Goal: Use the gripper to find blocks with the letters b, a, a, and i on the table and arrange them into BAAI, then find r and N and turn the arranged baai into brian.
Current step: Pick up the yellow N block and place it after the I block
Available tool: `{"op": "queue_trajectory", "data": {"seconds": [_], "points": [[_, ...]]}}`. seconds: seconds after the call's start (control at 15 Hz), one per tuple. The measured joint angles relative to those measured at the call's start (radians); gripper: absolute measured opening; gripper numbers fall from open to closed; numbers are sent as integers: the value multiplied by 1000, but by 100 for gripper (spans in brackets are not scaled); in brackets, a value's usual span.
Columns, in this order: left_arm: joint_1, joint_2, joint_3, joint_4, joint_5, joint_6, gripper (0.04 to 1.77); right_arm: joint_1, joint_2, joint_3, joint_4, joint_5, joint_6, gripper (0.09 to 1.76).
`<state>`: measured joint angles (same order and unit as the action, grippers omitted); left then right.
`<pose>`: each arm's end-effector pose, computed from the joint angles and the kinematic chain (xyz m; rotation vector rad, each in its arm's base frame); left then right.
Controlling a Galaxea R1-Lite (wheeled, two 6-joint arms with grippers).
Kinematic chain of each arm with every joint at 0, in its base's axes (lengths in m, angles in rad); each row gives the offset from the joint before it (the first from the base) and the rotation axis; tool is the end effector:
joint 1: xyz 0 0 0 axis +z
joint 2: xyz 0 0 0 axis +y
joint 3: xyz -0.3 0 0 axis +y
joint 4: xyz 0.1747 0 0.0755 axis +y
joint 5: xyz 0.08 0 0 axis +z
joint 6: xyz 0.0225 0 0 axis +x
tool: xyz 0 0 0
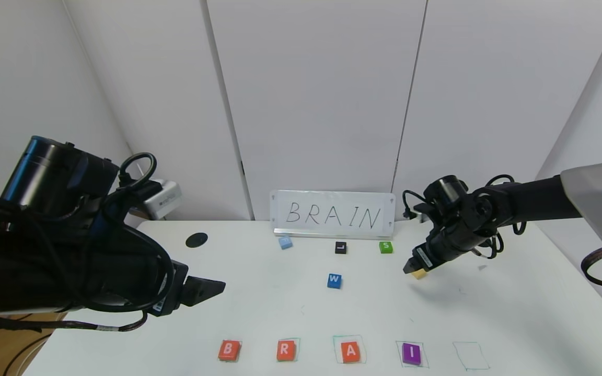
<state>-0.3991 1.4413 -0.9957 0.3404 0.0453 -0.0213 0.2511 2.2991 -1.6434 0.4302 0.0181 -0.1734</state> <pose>0.2067 -0.0861 0.2178 0.1541 0.7738 -0.3270 0.4183 0.1077 0.0865 -0.2818 1.0597 0.3359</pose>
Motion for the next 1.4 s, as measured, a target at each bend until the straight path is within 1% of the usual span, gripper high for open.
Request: {"op": "queue_trajectory", "data": {"seconds": [0.6, 1.4], "points": [[-3, 20, 12, -1, 0, 15, 172, 4, 65, -31, -9, -4, 6, 171], [-5, 26, 14, -2, 0, 16, 172, 4, 99, -44, -12, 1, 8, 171]]}}
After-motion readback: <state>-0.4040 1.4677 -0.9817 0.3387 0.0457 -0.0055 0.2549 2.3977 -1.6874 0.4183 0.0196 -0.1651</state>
